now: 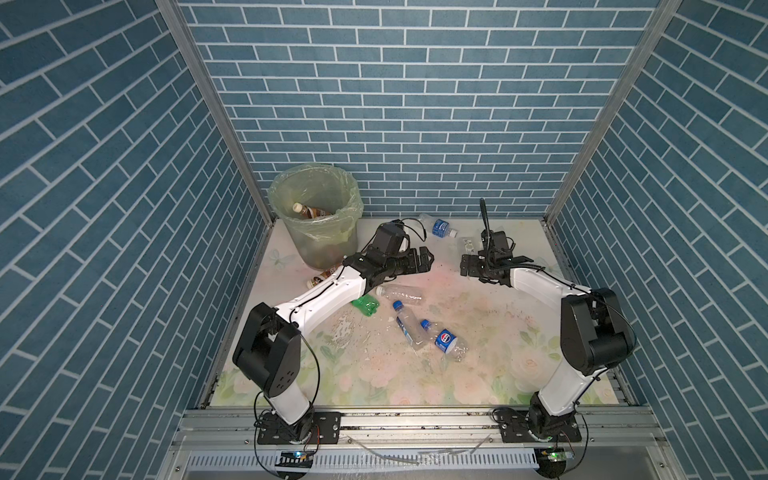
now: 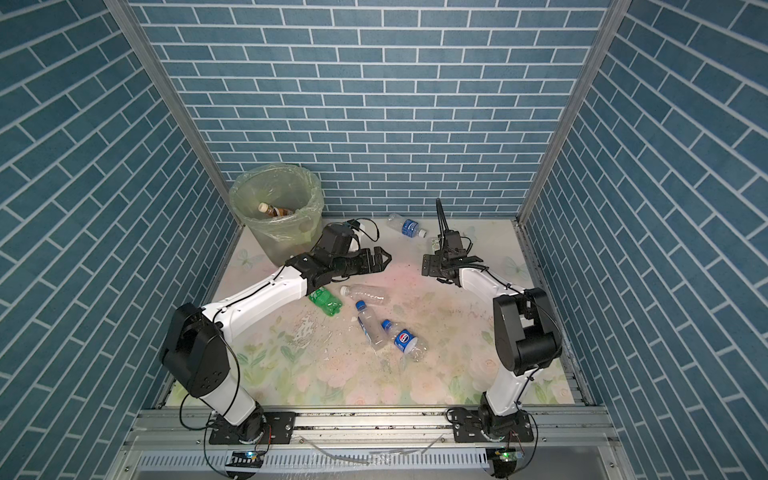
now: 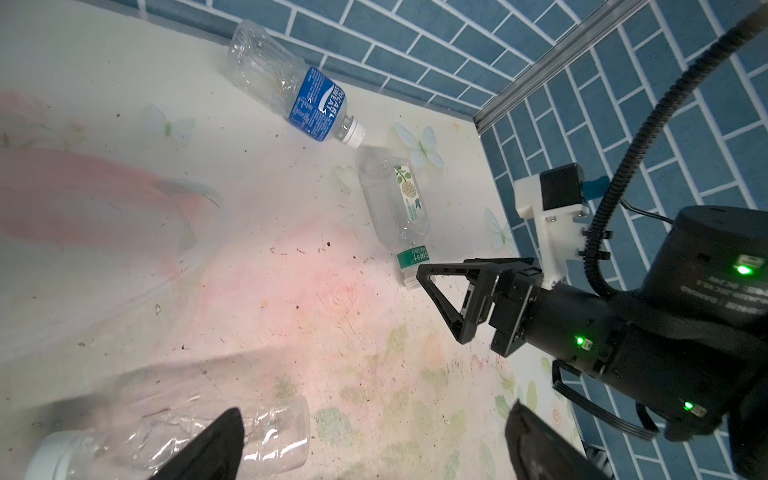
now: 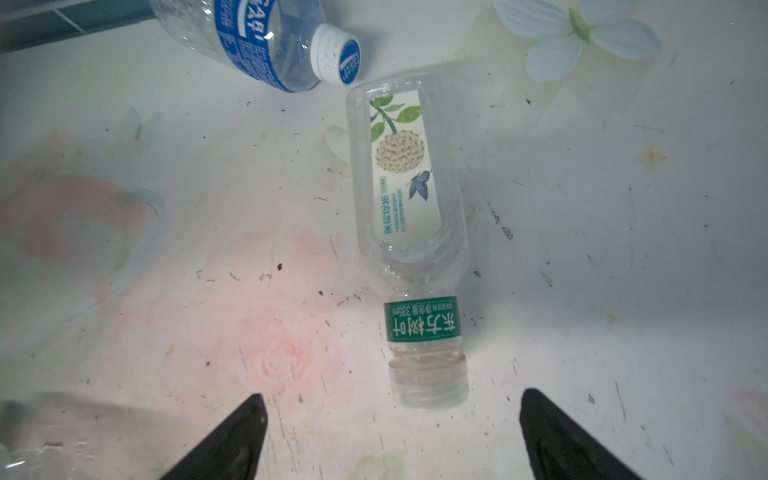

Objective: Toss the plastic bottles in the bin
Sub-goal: 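Withdraw the left gripper while the right gripper lowers onto the green-label clear bottle, then grasp and lift the green-label bottle by its neck with the right gripper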

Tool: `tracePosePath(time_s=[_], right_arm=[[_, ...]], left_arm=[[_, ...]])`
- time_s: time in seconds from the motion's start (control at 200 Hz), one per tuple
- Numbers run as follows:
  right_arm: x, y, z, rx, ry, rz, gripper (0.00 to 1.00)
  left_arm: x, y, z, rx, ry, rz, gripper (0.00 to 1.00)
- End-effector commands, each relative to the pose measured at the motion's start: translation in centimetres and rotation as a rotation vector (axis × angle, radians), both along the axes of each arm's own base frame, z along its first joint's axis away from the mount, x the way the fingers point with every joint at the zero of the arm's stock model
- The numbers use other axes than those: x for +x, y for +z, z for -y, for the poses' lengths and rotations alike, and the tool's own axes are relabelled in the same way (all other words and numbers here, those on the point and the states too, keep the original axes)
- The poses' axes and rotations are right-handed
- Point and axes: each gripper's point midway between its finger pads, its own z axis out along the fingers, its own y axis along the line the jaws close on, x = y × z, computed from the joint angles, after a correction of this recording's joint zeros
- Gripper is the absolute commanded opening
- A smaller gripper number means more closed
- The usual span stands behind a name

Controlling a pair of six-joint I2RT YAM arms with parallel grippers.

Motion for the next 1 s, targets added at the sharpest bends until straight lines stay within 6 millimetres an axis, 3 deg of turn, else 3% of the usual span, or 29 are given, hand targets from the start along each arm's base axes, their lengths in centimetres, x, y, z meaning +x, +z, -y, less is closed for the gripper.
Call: tracePosePath(time_s=[0.0, 0.21, 0.46, 0.75, 0.995], right_arm=[[0.5, -2.1, 1.2, 0.017, -0.061, -0.028, 0.90], [1.0, -4.4, 0.8, 0.044, -0.037, -0.081, 0.85], [1.6, -5.7, 0.7, 0.040, -0.019, -0.097, 0.76], [2.4, -5.8, 0.1, 0.064, 0.000, -0.091, 0.48], [1.7, -4.3, 0.1, 0.080, 0.007, -0.062, 0.25]], left_arm=[[-0.1, -0.2, 0.7, -0.031, -0.007, -0.012, 0.99], [-0.1, -1.1, 1.0, -0.035, -0.012, -0.045, 0.99], [0.1, -2.2, 1.3, -0.034, -0.005, -0.080, 0.99], [0.6, -3.4, 1.6, -0.024, 0.001, -0.112, 0.99], [1.0, -4.1, 2.1, -0.035, 0.012, -0.136, 0.99]])
